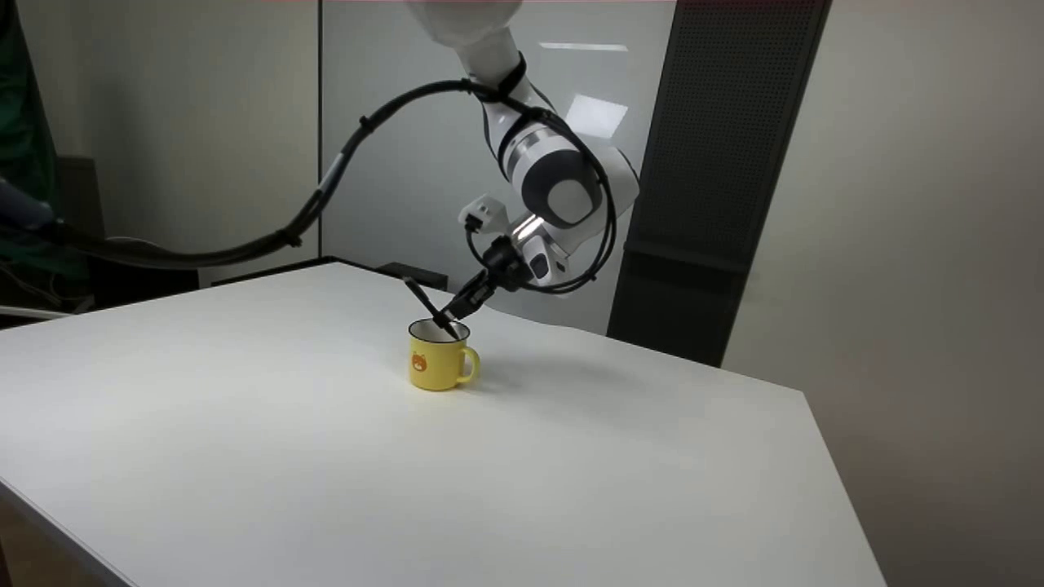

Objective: Put the pen in the cup

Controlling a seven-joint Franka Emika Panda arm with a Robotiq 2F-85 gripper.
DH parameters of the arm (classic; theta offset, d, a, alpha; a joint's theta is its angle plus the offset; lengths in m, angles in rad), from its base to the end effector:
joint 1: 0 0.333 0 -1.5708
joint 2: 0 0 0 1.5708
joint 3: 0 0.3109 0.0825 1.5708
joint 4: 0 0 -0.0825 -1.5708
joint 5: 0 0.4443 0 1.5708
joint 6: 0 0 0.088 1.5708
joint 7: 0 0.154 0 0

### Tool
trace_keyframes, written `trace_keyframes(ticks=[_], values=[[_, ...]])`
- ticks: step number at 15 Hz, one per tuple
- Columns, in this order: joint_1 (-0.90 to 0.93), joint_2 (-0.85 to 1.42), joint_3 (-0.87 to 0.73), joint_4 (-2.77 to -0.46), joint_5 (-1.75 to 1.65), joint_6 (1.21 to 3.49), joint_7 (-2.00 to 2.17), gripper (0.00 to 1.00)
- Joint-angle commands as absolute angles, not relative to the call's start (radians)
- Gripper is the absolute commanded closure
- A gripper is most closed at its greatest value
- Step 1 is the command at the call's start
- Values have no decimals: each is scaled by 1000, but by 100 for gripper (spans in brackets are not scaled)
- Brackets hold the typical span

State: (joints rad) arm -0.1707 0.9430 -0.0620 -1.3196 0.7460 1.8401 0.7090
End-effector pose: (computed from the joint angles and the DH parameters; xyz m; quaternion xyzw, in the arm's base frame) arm 0.7325 -0.0804 0.0747 -0.7472 0.5615 0.2592 0.2436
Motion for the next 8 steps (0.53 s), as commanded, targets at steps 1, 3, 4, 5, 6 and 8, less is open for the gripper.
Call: trace_keyframes(ticks=[1, 3, 4, 5, 6, 8], values=[[-181, 967, -60, -1276, 749, 1813, 749, 62], [-181, 965, -59, -1279, 751, 1814, 743, 56], [-182, 964, -58, -1279, 752, 1814, 742, 49], [-182, 962, -57, -1280, 753, 1814, 741, 42], [-182, 960, -57, -1281, 754, 1816, 737, 36], [-182, 952, -56, -1289, 756, 1824, 730, 22]])
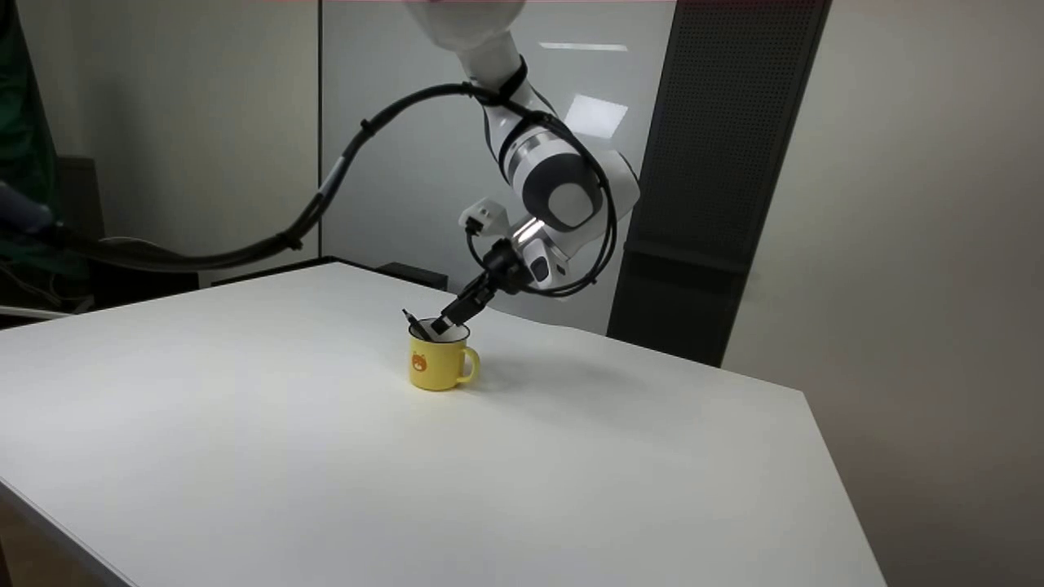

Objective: Put the pen in the cup

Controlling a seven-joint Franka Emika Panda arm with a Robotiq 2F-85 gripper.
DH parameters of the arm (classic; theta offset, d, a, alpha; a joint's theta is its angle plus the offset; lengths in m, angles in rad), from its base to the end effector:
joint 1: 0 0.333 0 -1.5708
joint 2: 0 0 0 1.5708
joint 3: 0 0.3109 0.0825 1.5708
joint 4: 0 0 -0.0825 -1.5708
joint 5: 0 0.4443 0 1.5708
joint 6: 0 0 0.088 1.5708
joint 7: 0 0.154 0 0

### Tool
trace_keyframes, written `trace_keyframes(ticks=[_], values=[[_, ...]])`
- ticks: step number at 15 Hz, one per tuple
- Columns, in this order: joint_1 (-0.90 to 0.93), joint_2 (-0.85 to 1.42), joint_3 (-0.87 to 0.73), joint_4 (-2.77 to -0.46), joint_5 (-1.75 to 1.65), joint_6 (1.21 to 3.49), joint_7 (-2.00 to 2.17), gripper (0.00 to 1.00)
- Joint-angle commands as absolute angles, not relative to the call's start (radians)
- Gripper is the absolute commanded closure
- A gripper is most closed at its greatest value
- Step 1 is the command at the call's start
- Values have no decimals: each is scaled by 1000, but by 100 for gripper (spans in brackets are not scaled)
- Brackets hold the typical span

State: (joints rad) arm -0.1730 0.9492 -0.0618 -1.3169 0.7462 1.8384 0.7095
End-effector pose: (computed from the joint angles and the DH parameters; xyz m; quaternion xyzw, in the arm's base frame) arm 0.7315 -0.0816 0.0713 -0.7459 0.5625 0.2612 0.2431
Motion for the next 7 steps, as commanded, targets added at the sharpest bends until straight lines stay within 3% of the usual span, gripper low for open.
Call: trace_keyframes(ticks=[1, 3, 7], values=[[-181, 944, -57, -1295, 756, 1830, 725, 16], [-175, 910, -61, -1329, 754, 1864, 701, 3], [-150, 789, -78, -1456, 729, 2010, 607, 0]])
